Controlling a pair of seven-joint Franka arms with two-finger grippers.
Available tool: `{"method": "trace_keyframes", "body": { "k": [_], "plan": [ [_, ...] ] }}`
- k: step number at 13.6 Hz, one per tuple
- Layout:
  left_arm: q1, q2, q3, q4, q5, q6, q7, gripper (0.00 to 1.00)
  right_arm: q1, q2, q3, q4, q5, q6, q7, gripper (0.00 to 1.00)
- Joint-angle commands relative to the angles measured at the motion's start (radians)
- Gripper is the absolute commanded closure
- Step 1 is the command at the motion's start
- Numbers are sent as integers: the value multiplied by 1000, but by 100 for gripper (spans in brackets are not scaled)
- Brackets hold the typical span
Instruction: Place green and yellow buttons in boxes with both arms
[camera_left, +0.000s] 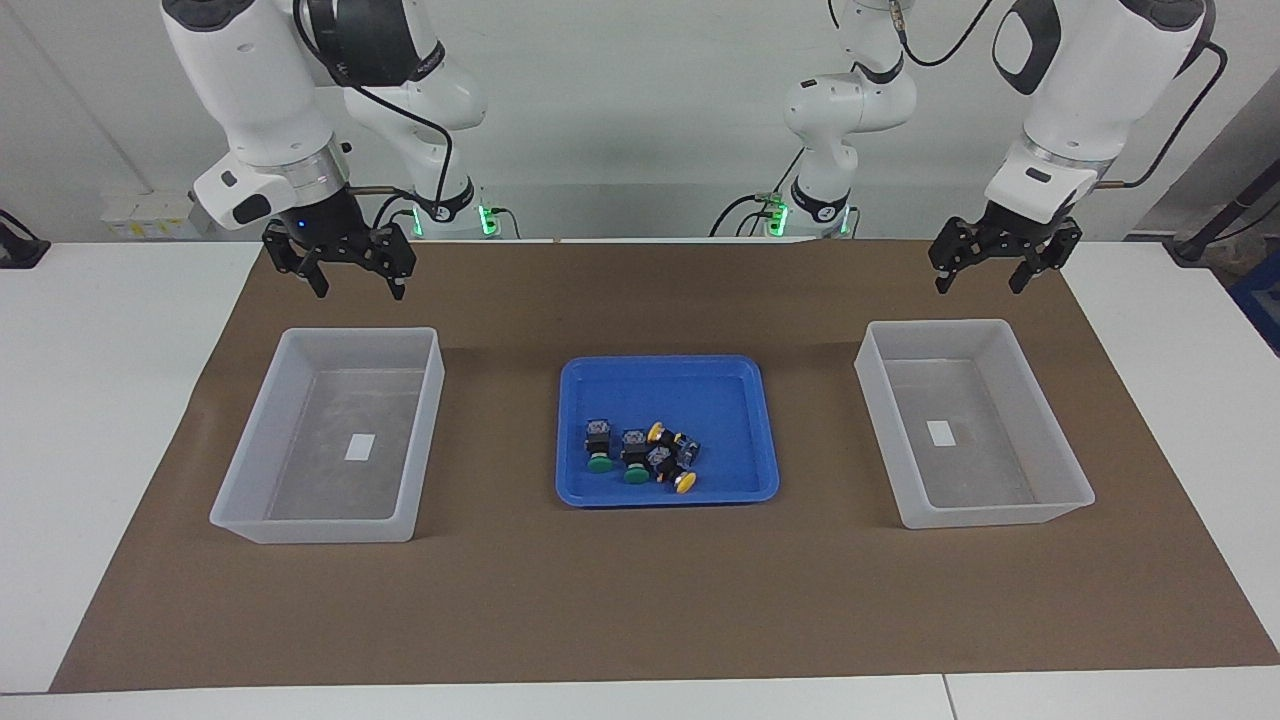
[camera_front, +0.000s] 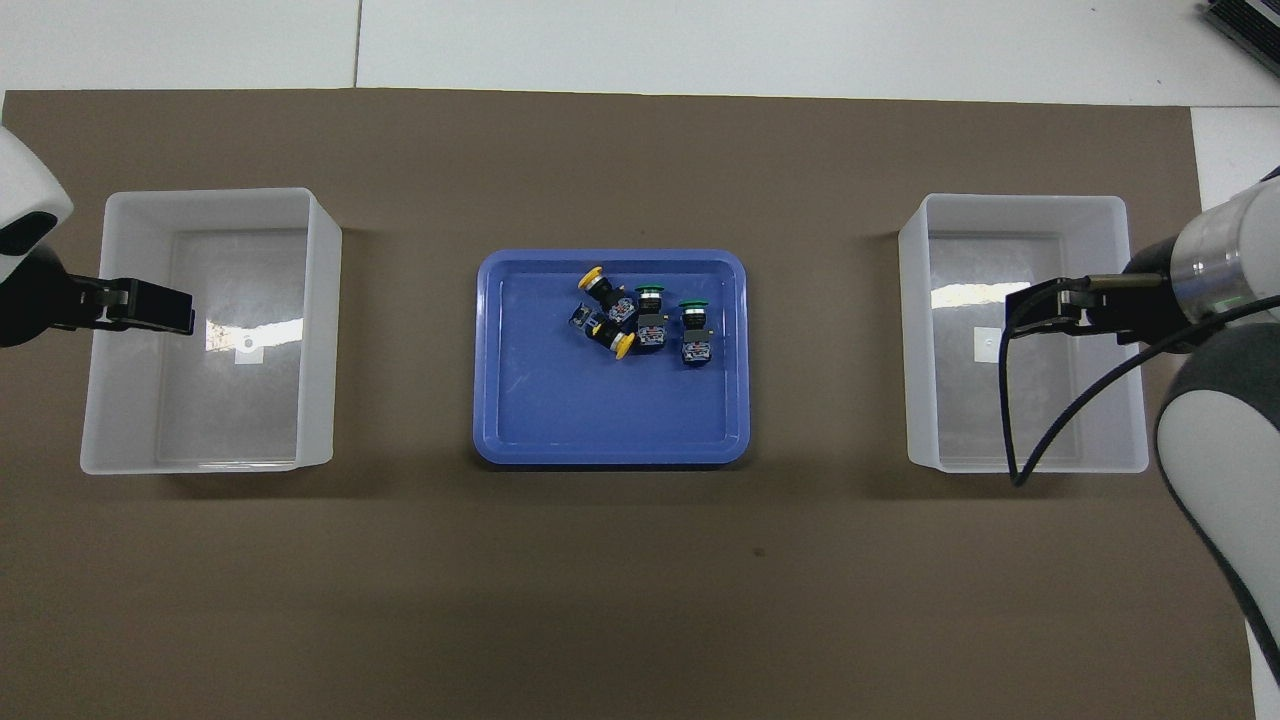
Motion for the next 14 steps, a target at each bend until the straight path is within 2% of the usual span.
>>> {"method": "trace_keyframes", "body": {
  "k": [1,9,14],
  "plan": [
    [12,-34,-1,-45,11,34,9,0,-12,-14,4,-5,9,-13,-26,0],
    [13,-37,-4,-51,3,18,0,0,-11,-14,5,-6,22,-17,-29,0],
    [6,-43,-2,-66,-56,29,-2,0,-22,-17,5,-12,24,-15,-29,0]
  ]
}}
